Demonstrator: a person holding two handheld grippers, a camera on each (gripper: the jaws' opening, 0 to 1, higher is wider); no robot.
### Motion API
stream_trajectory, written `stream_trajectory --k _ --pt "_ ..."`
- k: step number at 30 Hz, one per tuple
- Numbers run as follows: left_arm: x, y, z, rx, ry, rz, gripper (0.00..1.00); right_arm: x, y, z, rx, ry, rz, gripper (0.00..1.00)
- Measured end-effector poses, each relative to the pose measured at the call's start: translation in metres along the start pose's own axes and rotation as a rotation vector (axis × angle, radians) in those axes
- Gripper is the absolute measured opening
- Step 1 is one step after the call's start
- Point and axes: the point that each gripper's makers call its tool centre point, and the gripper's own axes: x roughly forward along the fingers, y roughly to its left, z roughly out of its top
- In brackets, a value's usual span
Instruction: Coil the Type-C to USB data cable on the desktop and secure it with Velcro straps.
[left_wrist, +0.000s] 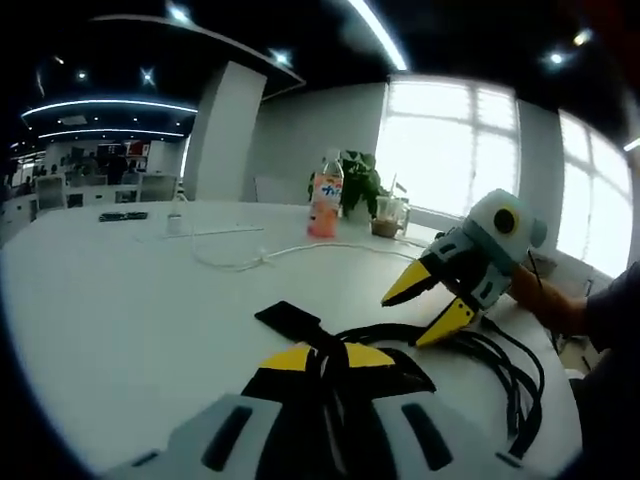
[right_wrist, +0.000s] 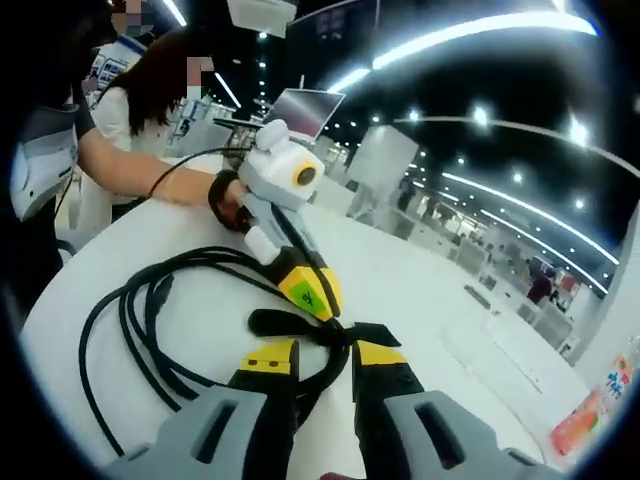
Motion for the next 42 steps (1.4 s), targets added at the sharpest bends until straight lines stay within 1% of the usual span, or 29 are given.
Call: stream_trajectory --k 2,4,7,9,10,11,13,14,15,17,20,22,23,25,27,28,29,33,35,37,40,41,42 --pt "0.0 -0.002 -0.001 0.012 0.0 0.004 0.11 -0.004 -0.002 0.001 -0.007 0.011 -0.016 0.21" --pt "0.0 -0.002 -0.001 0.014 0.001 0.005 0.11 -0.007 -0.003 0.001 -0.037 0.034 -0.027 0.21" --pt "0.0 -0.003 -0.001 0.014 0.004 0.004 0.11 -0.007 0.0 0.001 -0.109 0.09 -0.023 0.22" --pt "0.0 -0.004 -0.001 0.023 0.007 0.008 0.11 -0.004 0.004 0.002 -0.132 0.122 -0.013 0.21" --pt "0.0 -0.004 -0.001 0.024 0.009 0.011 0.11 -0.002 0.004 0.004 -0.135 0.132 -0.022 0.21" --pt "0.0 -0.004 -0.001 0.024 0.009 0.012 0.11 -0.001 0.002 0.004 -0.117 0.139 -0.047 0.21" --pt "0.0 -0.005 -0.002 0.02 0.011 0.008 0.11 -0.002 0.002 0.004 -0.123 0.144 -0.05 0.22" --pt "-0.001 -0.005 -0.002 0.02 0.01 0.007 0.11 -0.002 -0.001 0.005 -0.128 0.148 -0.072 0.22" --pt "-0.001 -0.005 -0.002 0.019 0.009 0.007 0.11 -0.003 -0.007 0.007 -0.104 0.139 -0.109 0.22" --pt "-0.001 -0.004 -0.002 0.018 0.009 0.007 0.11 -0.005 -0.008 0.01 -0.087 0.135 -0.124 0.22" --pt "-0.001 -0.004 -0.002 0.014 0.011 0.004 0.1 -0.006 -0.003 0.013 -0.134 0.139 -0.125 0.23" --pt "-0.001 -0.003 -0.002 -0.004 0.015 0.007 0.11 -0.001 -0.001 0.013 -0.155 0.147 -0.114 0.23" --pt "-0.001 -0.003 -0.002 -0.007 0.015 0.011 0.11 0.0 -0.001 0.011 -0.186 0.17 -0.104 0.23" --pt "-0.001 -0.004 -0.002 -0.017 0.016 0.01 0.1 0.002 0.001 0.011 -0.203 0.188 -0.095 0.23" --pt "-0.001 -0.003 -0.002 -0.025 0.015 0.009 0.1 0.001 0.005 0.009 -0.225 0.213 -0.067 0.23" --pt "-0.001 -0.003 -0.002 -0.031 0.015 0.008 0.1 0.0 0.005 0.006 -0.263 0.247 -0.059 0.24" --pt "0.0 -0.003 -0.002 -0.033 0.015 0.007 0.1 -0.001 0.005 0.004 -0.286 0.265 -0.059 0.24" --pt "0.0 -0.002 -0.001 -0.049 0.018 -0.004 0.1 0.003 0.006 0.005 -0.294 0.242 -0.063 0.24" --pt "-0.001 -0.002 -0.001 -0.05 0.018 -0.004 0.1 0.011 0.008 0.005 -0.316 0.245 -0.057 0.23" --pt "-0.001 -0.001 -0.001 -0.053 0.017 -0.004 0.1 0.02 0.011 0.006 -0.361 0.256 -0.034 0.23" --pt "-0.001 -0.001 -0.001 -0.059 0.019 -0.006 0.1 0.027 0.01 0.008 -0.339 0.234 -0.021 0.22" --pt "-0.001 -0.001 -0.001 -0.063 0.019 -0.007 0.1 0.029 0.008 0.008 -0.324 0.228 -0.025 0.23" --pt "-0.002 -0.001 -0.001 -0.066 0.02 -0.008 0.1 0.03 0.007 0.01 -0.305 0.203 -0.037 0.23"
